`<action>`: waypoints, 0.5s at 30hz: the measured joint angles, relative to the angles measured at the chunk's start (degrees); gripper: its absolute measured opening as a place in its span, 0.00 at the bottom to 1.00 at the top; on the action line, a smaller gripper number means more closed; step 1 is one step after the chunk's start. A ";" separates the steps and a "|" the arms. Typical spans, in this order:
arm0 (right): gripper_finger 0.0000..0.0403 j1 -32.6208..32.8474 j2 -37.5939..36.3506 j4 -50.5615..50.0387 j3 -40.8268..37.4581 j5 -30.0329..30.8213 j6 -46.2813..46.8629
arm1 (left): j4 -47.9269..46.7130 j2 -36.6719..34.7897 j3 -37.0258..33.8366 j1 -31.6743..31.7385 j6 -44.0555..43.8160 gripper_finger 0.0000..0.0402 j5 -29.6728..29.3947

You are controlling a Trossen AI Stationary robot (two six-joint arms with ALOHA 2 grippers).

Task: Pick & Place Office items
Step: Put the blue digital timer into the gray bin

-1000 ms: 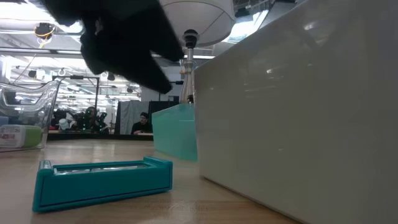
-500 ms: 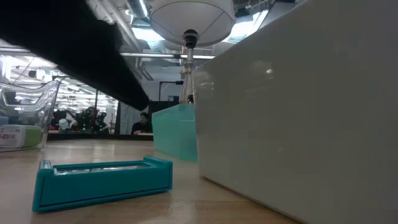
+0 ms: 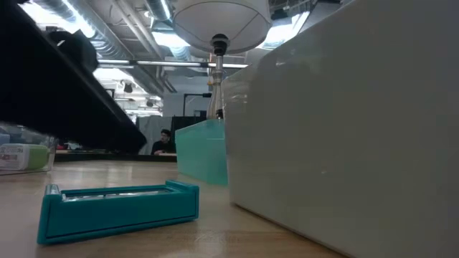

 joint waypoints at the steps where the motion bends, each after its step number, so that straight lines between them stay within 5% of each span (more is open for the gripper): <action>1: 0.72 0.00 0.00 0.01 0.00 0.00 0.45 | -0.01 0.15 0.00 -0.35 -0.09 0.59 -1.34; 15: 0.72 0.04 0.00 0.02 0.00 -0.02 2.11 | 0.57 2.50 0.00 -2.91 -3.77 0.68 -5.26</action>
